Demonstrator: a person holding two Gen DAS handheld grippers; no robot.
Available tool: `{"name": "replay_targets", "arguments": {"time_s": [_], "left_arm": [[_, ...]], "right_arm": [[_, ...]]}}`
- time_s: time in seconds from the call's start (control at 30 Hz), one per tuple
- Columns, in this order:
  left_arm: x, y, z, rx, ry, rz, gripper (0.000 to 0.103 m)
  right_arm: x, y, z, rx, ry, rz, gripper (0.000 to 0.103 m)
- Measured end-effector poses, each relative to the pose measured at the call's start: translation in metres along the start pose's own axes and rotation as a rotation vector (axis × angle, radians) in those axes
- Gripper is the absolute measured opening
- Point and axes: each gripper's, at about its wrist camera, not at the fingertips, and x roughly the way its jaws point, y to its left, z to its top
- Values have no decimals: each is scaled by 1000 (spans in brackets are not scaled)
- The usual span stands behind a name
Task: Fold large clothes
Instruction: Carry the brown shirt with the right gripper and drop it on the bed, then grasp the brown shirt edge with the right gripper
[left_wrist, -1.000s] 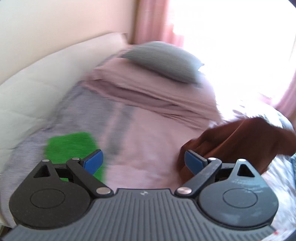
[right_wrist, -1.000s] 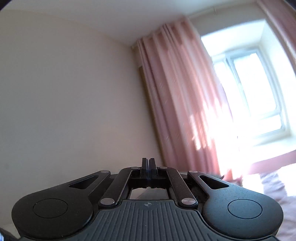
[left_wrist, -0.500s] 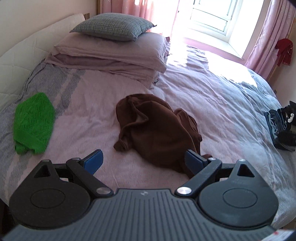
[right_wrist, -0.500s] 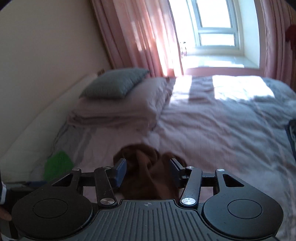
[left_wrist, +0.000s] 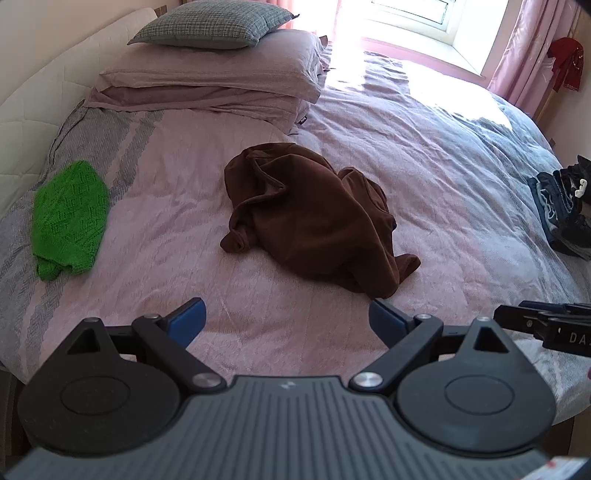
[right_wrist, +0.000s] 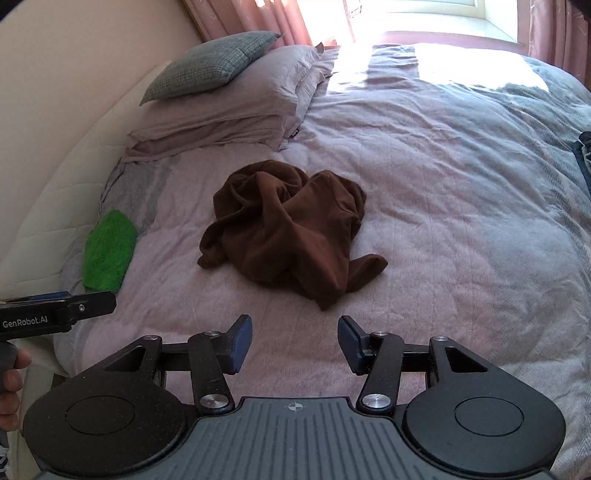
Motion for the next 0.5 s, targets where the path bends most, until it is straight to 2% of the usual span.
{"name": "replay_targets", "arguments": {"time_s": [0.5], "left_arm": [[50, 40, 47, 88, 71, -60, 93]], "right_arm": [[60, 41, 38, 39, 39, -69, 49]]}}
